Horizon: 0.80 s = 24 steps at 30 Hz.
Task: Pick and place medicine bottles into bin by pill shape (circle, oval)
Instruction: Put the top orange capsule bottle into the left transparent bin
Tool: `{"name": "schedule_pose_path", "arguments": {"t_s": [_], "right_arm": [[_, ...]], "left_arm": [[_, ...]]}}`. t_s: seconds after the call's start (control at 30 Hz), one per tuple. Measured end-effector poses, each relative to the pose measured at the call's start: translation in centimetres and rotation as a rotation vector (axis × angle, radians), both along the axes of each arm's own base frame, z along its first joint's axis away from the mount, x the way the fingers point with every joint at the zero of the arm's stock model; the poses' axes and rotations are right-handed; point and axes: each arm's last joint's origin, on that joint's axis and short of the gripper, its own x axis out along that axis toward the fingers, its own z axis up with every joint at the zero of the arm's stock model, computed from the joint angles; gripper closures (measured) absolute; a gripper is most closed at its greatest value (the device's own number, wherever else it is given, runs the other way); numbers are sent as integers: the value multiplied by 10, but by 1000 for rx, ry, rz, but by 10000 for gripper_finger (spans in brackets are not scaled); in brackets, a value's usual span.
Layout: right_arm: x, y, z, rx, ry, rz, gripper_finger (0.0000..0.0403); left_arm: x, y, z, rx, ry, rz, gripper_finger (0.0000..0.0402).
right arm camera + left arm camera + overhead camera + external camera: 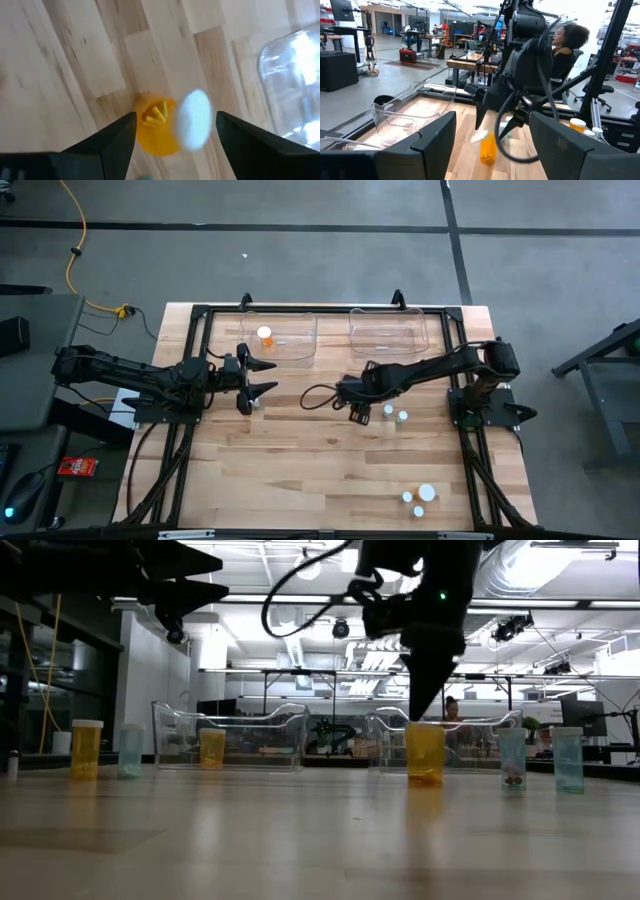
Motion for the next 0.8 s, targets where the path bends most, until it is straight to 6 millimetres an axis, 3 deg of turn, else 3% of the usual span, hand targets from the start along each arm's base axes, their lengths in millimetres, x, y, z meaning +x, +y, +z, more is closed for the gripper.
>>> {"name": "schedule_pose_path", "arguments": {"t_s": [0.47,0.6,0.8], "right_arm": [[-2,0,12,0,21,81,137],[-13,-4,27,-70,18,82,137],[-46,-13,39,-44,-209,-31,137]], "left_arm": [[0,0,-2,-1,16,0,163],[0,0,-2,-1,18,0,163],[0,0,-2,-5,20,-1,163]]}}
